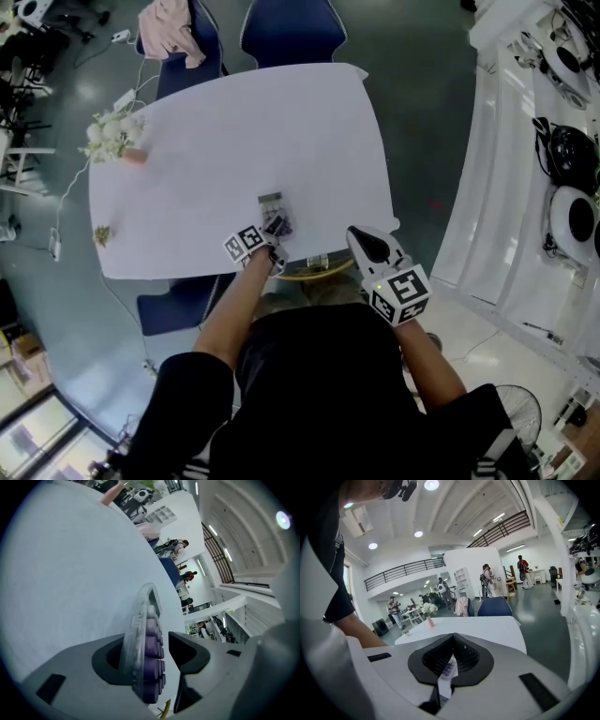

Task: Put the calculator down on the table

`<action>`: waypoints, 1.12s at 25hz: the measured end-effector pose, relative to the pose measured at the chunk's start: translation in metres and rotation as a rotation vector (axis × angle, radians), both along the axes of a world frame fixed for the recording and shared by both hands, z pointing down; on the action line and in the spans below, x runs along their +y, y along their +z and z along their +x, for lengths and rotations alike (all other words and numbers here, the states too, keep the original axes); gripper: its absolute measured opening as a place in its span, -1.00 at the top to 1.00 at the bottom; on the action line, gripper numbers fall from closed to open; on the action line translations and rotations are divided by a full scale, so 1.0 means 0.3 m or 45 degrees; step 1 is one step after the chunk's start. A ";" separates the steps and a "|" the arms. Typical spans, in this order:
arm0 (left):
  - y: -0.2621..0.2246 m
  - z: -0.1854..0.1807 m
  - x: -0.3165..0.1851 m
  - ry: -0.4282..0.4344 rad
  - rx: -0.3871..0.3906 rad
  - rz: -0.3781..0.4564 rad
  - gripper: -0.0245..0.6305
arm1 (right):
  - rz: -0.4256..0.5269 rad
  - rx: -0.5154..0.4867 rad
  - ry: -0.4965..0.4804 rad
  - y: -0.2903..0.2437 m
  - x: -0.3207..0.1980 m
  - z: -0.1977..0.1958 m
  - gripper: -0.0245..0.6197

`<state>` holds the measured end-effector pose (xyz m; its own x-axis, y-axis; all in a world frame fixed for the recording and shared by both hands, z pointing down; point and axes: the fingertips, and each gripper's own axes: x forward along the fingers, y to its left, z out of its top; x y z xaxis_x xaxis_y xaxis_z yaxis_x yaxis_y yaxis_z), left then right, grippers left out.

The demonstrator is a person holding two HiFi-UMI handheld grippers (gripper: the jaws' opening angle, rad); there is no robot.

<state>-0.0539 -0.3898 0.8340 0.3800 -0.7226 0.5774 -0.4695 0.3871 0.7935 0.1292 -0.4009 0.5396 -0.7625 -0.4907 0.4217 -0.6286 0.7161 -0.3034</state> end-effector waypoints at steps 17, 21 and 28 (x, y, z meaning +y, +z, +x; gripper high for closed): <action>-0.050 -0.125 0.133 0.112 -0.425 -0.097 -0.12 | 0.155 -0.021 0.135 -0.139 0.118 0.024 0.93; -0.151 -0.180 0.183 0.066 -0.395 -0.007 -0.12 | 0.161 -0.001 0.170 -0.143 0.154 0.006 0.93; -0.636 -0.268 0.437 0.140 -0.457 0.390 -0.12 | 0.211 -0.003 0.178 -0.219 0.291 -0.077 0.93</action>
<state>-0.1344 -0.2586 0.6431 0.2793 -0.8468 0.4526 -0.7596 0.0935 0.6437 0.1061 -0.3135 0.4739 -0.6828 -0.6543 0.3251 -0.7249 0.6620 -0.1903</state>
